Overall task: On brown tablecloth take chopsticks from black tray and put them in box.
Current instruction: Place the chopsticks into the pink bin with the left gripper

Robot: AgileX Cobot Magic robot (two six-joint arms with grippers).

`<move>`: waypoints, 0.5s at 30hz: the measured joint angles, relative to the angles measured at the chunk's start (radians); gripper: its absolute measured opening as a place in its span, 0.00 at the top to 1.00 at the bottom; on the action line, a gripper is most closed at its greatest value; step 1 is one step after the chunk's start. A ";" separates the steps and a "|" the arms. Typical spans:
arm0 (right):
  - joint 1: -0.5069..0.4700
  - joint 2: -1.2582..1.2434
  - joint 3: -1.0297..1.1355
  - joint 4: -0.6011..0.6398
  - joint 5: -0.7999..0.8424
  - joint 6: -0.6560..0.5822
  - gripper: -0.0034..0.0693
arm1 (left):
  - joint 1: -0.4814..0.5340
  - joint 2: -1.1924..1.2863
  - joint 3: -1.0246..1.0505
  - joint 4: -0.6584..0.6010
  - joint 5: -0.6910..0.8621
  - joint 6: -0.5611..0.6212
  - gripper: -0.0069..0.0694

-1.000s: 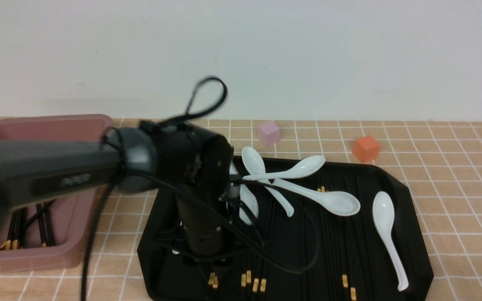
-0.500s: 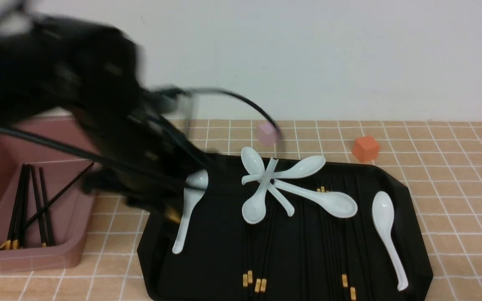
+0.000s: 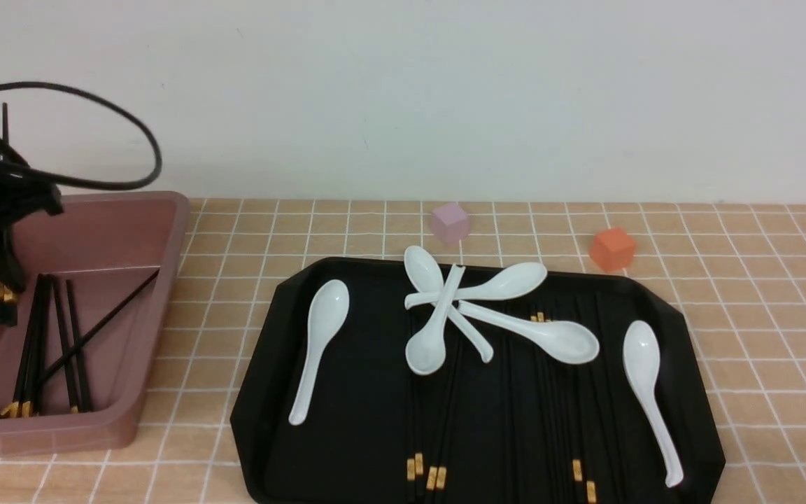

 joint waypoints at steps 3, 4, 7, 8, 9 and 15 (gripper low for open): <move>0.000 0.000 0.000 0.000 0.000 0.000 0.62 | 0.004 0.054 0.000 0.001 -0.023 0.056 0.75; 0.000 0.000 0.000 0.000 0.000 0.000 0.62 | 0.002 0.088 0.000 0.001 -0.032 0.082 0.75; 0.000 0.000 0.000 0.000 0.000 0.000 0.62 | 0.001 0.150 0.001 0.000 -0.050 0.105 0.75; 0.000 0.000 0.000 0.000 0.000 0.000 0.62 | 0.001 0.179 0.001 0.000 -0.056 0.107 0.75; 0.000 0.000 0.000 0.000 0.000 0.000 0.62 | 0.001 0.205 0.001 0.001 -0.061 0.108 0.73; 0.000 0.000 0.000 0.000 0.000 0.000 0.62 | 0.001 0.256 0.001 0.001 -0.076 0.110 0.57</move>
